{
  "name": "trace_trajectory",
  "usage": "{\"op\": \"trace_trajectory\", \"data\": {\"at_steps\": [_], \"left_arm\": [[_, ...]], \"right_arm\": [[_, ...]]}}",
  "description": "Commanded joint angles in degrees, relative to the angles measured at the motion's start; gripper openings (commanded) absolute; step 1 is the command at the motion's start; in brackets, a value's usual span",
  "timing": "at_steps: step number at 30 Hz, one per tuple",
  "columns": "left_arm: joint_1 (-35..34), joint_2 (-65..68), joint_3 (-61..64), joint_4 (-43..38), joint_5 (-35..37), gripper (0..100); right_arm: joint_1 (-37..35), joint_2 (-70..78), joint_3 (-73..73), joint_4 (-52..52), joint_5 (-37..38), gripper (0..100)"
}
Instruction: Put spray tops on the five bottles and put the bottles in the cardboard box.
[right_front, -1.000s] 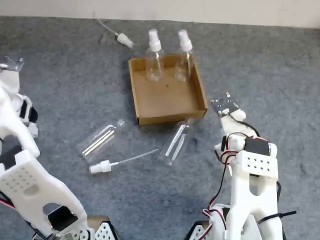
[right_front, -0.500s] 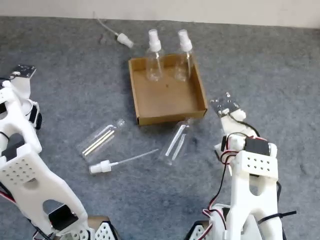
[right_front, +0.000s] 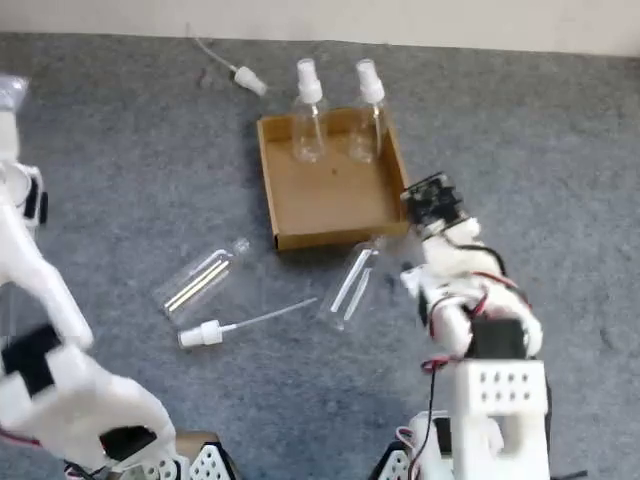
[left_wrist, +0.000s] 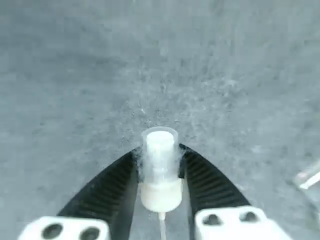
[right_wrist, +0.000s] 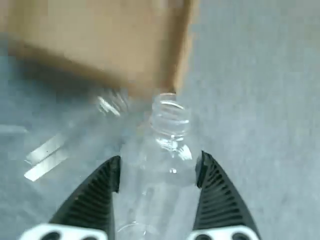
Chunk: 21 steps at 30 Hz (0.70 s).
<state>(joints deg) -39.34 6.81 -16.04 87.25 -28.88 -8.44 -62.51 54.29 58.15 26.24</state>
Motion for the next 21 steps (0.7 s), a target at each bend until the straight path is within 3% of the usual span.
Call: {"op": "trace_trajectory", "data": {"at_steps": [1,11,16,21], "left_arm": [[6.5,-17.5,-2.9,5.8,4.4,0],[29.0,-45.9,-2.9,7.0,24.3,0],[36.6,-49.6,-2.9,1.6,34.1,0],[43.4,-49.5,-2.9,-4.6,38.7,0]], "right_arm": [[-6.6,-3.6,-0.8,-1.2,-5.7,0.3],[-25.3,-4.1,0.3,-13.0,-16.0,0.3],[-31.5,-4.1,5.1,-21.9,-18.1,0.3],[-36.2,-4.1,11.9,-29.1,-18.5,0.3]]}}
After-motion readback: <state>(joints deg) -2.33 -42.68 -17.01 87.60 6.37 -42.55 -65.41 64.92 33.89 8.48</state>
